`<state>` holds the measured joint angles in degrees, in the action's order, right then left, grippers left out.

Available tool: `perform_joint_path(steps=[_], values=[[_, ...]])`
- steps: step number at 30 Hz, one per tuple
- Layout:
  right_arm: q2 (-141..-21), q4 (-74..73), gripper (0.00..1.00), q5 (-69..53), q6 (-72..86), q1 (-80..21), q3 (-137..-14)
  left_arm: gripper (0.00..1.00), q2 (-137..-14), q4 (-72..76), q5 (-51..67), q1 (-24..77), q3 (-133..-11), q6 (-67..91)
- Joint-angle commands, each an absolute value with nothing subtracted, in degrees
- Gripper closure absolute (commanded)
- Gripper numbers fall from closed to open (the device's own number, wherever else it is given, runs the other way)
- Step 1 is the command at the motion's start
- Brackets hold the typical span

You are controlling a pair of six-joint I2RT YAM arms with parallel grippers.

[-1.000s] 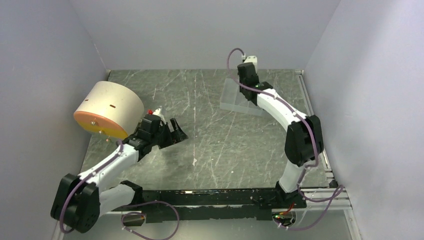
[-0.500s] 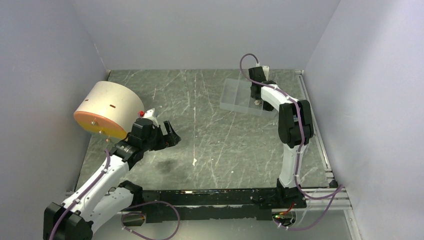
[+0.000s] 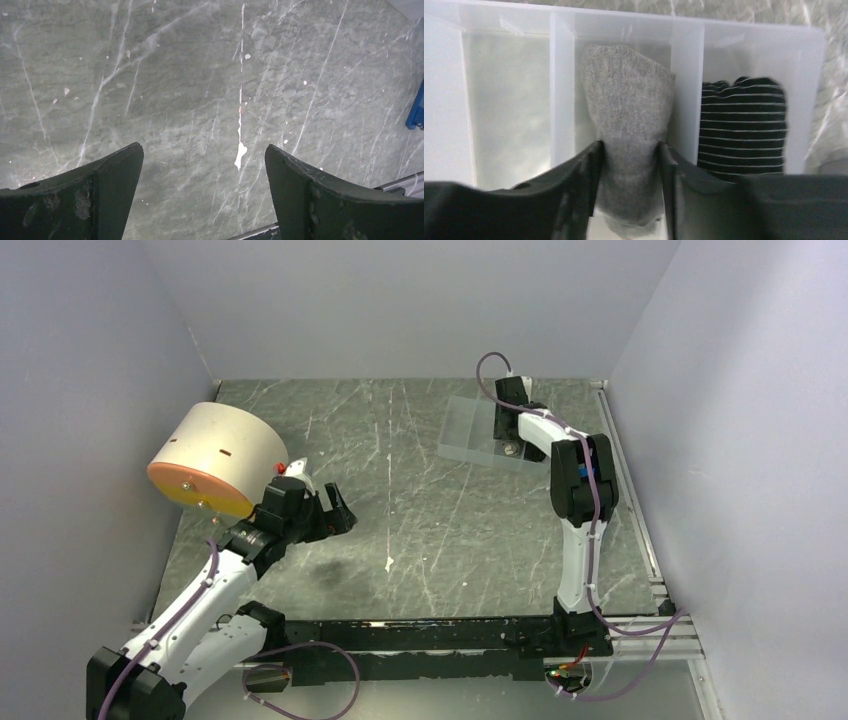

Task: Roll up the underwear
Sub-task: Place the underwear in the storage box, then reset both arms

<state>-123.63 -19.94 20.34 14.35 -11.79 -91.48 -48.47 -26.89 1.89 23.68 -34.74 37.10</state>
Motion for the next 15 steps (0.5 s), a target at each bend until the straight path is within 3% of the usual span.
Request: perform_joint_path(steps=[1,4,12,15], values=[[-118.20,-19.73,0.39,19.23,11.56,-11.56,-93.13,0.04,-48.27,-27.06,1.54,23.55,-38.48,36.25],[-114.32,-20.61,0.26,18.29,10.44,-11.56,-93.77,0.03,-48.72,-26.94,1.67,23.55,-39.70,35.49],[-99.80,-18.39,0.23,12.31,10.91,-11.54,-90.50,0.04,-50.96,-26.39,2.61,23.55,-43.07,34.42],[-90.25,-10.46,0.15,9.55,11.68,-11.52,-82.50,0.04,-51.80,-26.85,1.50,23.55,-45.43,33.62]])
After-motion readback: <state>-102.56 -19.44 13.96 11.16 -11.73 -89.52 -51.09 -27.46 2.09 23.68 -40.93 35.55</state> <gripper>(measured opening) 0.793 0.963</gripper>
